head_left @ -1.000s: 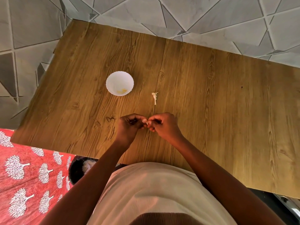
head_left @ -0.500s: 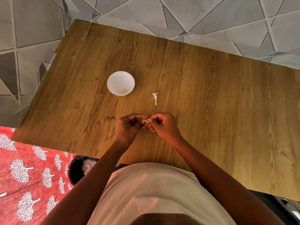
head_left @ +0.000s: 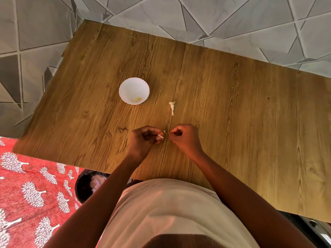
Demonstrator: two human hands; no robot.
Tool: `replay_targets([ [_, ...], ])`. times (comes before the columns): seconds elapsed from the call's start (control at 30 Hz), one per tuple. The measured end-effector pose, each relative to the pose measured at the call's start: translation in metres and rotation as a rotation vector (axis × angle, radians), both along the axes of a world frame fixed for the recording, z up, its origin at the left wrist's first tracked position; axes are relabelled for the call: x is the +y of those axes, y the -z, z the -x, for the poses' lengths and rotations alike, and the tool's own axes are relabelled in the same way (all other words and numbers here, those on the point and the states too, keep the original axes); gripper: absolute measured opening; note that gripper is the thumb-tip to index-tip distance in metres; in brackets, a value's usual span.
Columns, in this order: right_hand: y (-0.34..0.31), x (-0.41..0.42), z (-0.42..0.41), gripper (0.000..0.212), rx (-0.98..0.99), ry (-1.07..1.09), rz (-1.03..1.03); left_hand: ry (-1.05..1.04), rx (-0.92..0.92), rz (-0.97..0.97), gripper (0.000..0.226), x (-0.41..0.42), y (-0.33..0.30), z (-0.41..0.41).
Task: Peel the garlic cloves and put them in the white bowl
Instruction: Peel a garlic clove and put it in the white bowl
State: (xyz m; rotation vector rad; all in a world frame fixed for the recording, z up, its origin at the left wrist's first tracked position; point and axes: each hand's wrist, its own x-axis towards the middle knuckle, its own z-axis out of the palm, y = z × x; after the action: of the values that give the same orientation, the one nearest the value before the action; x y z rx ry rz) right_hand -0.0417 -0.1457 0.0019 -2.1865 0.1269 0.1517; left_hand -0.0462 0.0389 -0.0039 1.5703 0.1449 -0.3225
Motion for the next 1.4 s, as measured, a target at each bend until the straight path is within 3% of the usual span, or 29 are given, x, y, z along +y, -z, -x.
replay_targets([
  [0.23,0.008,0.002,-0.001,0.004,0.009,-0.115,0.028,0.004,-0.041,-0.055,0.013,0.002,-0.001,0.0],
  [0.37,0.005,0.004,0.006,0.018,-0.023,-0.152,-0.039,0.007,-0.046,-0.11,0.011,0.003,0.001,-0.001],
  [0.7,0.001,0.006,0.002,0.01,-0.075,-0.155,-0.076,0.052,-0.068,-0.2,0.011,-0.001,0.001,-0.004],
  [1.03,0.006,-0.001,0.003,0.011,-0.089,-0.142,-0.039,0.095,-0.145,-0.411,0.031,-0.006,0.006,-0.002],
  [1.2,0.009,-0.002,0.004,0.014,-0.092,-0.13,-0.02,0.098,-0.143,-0.343,0.007,-0.005,0.008,0.002],
  [1.4,0.01,0.0,0.005,0.009,-0.116,-0.148,-0.008,0.078,-0.102,-0.333,0.016,-0.006,0.008,0.005],
])
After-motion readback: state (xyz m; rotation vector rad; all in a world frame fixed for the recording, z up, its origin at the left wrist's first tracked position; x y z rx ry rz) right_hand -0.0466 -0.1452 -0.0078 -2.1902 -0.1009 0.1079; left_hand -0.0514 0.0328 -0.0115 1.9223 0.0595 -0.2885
